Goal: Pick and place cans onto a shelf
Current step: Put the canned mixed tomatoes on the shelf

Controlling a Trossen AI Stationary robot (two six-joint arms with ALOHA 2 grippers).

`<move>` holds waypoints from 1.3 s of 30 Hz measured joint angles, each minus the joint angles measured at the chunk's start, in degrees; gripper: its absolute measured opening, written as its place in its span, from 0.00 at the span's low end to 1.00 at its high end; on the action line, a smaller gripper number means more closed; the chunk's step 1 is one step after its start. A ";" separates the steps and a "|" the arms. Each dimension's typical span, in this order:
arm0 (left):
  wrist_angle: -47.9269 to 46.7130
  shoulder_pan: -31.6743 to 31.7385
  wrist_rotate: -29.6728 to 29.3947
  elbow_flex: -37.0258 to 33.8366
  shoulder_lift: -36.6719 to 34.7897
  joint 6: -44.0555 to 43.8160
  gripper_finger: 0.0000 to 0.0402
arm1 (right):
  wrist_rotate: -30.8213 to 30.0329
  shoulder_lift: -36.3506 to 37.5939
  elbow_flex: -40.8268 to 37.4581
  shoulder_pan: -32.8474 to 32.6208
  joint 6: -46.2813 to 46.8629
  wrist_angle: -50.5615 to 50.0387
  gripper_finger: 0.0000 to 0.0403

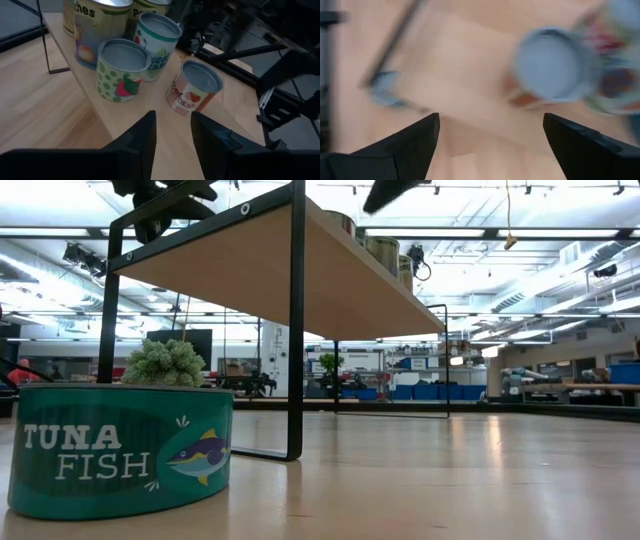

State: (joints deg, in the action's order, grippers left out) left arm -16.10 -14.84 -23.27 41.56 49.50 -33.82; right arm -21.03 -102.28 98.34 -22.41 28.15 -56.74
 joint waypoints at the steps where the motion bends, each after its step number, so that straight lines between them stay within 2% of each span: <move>1: 0.00 0.01 0.00 0.00 0.00 0.01 0.32 | 2.64 0.00 0.00 -0.23 -0.95 1.15 0.90; 3: 0.00 0.01 0.00 0.00 0.00 0.68 0.32 | 7.03 -0.03 -0.05 -0.53 -2.25 2.76 0.89; 5: 0.02 0.01 0.00 0.00 0.00 1.64 0.32 | 8.51 -0.58 -0.38 -0.65 -3.30 4.03 0.88; 13: 1.29 0.03 -1.09 0.00 0.10 1.88 0.32 | 5.71 -2.45 -5.05 0.30 -7.56 15.31 0.83; 27: 3.03 0.03 -0.93 0.02 0.31 1.51 0.32 | 2.33 -4.48 -5.13 4.11 -8.80 17.19 0.80; 34: 3.16 0.03 2.11 0.02 0.33 2.04 0.32 | 0.80 -4.47 -5.13 4.28 -8.47 15.45 0.80; 39: 6.87 -1.92 10.17 1.27 0.33 8.98 0.32 | 0.71 -4.44 -5.12 4.30 -7.14 14.54 0.80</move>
State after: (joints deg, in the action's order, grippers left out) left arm -9.23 -16.76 -13.09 42.83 49.82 -24.85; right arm -20.32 -106.72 93.23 -18.11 21.01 -42.20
